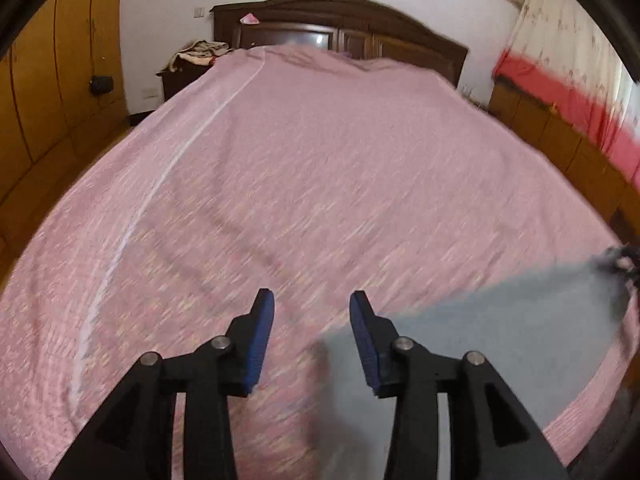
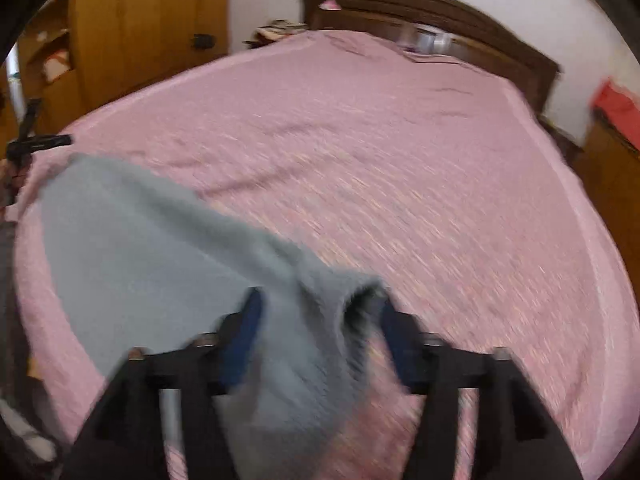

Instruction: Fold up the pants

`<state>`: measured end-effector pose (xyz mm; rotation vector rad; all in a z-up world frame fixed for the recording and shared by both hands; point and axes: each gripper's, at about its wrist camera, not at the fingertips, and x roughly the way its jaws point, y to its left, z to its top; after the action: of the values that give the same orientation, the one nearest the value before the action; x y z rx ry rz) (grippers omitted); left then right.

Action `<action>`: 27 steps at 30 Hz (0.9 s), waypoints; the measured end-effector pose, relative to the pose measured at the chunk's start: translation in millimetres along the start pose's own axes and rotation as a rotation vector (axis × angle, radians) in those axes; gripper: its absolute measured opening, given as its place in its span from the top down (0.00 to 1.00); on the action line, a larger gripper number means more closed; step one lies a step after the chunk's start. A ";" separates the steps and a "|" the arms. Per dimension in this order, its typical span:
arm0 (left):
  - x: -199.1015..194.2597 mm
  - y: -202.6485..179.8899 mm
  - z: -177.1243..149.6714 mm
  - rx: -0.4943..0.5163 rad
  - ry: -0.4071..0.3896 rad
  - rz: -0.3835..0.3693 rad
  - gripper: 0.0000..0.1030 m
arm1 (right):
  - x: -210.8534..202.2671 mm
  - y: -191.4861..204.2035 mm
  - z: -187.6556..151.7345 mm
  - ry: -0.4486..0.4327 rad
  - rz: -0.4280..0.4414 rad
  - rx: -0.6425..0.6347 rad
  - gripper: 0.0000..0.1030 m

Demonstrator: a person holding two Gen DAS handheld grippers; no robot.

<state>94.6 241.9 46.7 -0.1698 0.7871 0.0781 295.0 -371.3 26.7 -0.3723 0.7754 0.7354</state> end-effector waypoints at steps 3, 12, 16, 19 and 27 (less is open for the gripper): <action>5.4 -38.1 18.5 0.025 -0.024 -0.085 0.60 | 31.6 30.3 44.3 0.034 0.097 -0.078 0.32; 40.5 -117.5 -16.7 0.055 0.016 -0.256 0.60 | 168.1 104.9 87.9 0.441 0.301 -0.246 0.58; 47.1 -112.9 -38.4 0.054 0.047 -0.254 0.60 | 85.8 167.4 59.0 0.094 0.039 -0.583 0.85; 52.4 -97.9 -50.4 -0.032 0.056 -0.263 0.60 | 48.6 220.7 -9.7 -0.104 -0.193 -0.846 0.85; 40.2 -113.1 -56.7 -0.004 0.041 -0.280 0.60 | 26.6 258.8 -53.8 -0.064 0.003 -0.831 0.81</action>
<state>98.4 120.7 -7.3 -0.2849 0.7971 -0.1889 95.4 -209.1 -39.9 -1.0881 0.3757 1.0497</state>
